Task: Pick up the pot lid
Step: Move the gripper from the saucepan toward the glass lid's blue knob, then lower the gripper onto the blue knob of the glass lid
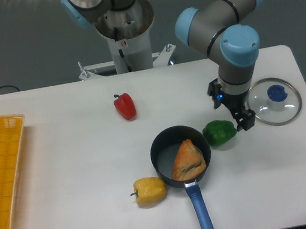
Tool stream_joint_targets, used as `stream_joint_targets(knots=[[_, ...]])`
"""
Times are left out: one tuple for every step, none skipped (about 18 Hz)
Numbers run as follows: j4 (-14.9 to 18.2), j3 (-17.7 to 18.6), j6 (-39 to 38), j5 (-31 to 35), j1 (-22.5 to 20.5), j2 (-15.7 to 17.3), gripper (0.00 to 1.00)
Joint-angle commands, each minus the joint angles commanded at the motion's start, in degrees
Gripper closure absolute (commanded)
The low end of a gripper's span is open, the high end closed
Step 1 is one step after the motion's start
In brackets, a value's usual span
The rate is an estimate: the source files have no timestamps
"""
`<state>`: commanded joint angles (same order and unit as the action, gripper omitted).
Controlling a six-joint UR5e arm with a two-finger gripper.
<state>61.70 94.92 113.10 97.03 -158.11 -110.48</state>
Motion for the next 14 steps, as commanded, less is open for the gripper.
stream_joint_targets(knots=[[0.0,0.26,1.58,0.09,-0.79,-0.09,0.0],[-0.09,0.61,3.25,0.09,-1.67,-0.09,0.0],[-0.17,0.62,5.27,0.18,-2.55,-0.09,0.0],[-0.18,0.62,7.99,0.26,-3.51,-0.09,0.0],[-0.26,0.79,11.75,0.26,-4.83,-0.09,0.0],[-0.79,0.79,14.66,0.18,-5.97,-0.44,0.0],[-2.44,1.23,16.26,0.0,-6.68,-0.96,0.0],[-4.64,1.93,16.88,0.0,-7.38,-1.66,0.0],[-6.66,2.28,17.76,-0.09,-7.82,-2.45,0.0],[-7.55,2.37,19.42,-0.09,-8.53,-2.98,0.0],[-7.65,2.2,20.92,-0.26,-9.4,-3.16,0.0],[-7.73,1.85,21.8,-0.87,-10.28,-3.34,0.0],[-7.73,1.24,22.42,-1.66,-10.9,-3.95,0.0],[-7.82,0.54,23.04,-2.1,-11.08,-4.74,0.0]])
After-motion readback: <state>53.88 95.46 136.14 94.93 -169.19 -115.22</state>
